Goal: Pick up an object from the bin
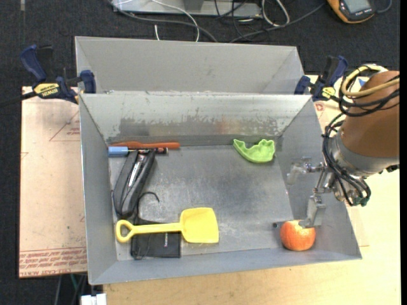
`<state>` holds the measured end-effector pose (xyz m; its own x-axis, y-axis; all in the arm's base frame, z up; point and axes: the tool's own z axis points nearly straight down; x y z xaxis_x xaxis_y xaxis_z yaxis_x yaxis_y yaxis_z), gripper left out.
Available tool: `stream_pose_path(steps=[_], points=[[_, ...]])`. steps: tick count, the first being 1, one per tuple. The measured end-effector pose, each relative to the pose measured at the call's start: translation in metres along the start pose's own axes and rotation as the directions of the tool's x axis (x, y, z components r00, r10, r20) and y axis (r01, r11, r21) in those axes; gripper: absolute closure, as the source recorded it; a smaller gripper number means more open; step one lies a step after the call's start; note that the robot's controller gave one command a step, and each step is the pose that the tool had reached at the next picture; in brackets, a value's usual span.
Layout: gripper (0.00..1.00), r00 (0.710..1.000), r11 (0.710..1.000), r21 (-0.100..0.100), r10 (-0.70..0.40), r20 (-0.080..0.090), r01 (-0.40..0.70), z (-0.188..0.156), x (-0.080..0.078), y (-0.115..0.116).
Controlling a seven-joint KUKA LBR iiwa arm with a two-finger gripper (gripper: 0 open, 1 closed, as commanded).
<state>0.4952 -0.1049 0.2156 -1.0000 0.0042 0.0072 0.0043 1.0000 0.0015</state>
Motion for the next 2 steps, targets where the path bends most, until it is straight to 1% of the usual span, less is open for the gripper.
stream_pose_path(steps=[1, 2], points=[[0.0, 1.0, 1.0, 0.001, -0.004, 0.008, 0.004, -0.004, -0.002, 0.001], [0.0, 0.99, 0.99, 0.003, -0.144, 0.01, 0.144, 0.07, 0.005, -0.011]])
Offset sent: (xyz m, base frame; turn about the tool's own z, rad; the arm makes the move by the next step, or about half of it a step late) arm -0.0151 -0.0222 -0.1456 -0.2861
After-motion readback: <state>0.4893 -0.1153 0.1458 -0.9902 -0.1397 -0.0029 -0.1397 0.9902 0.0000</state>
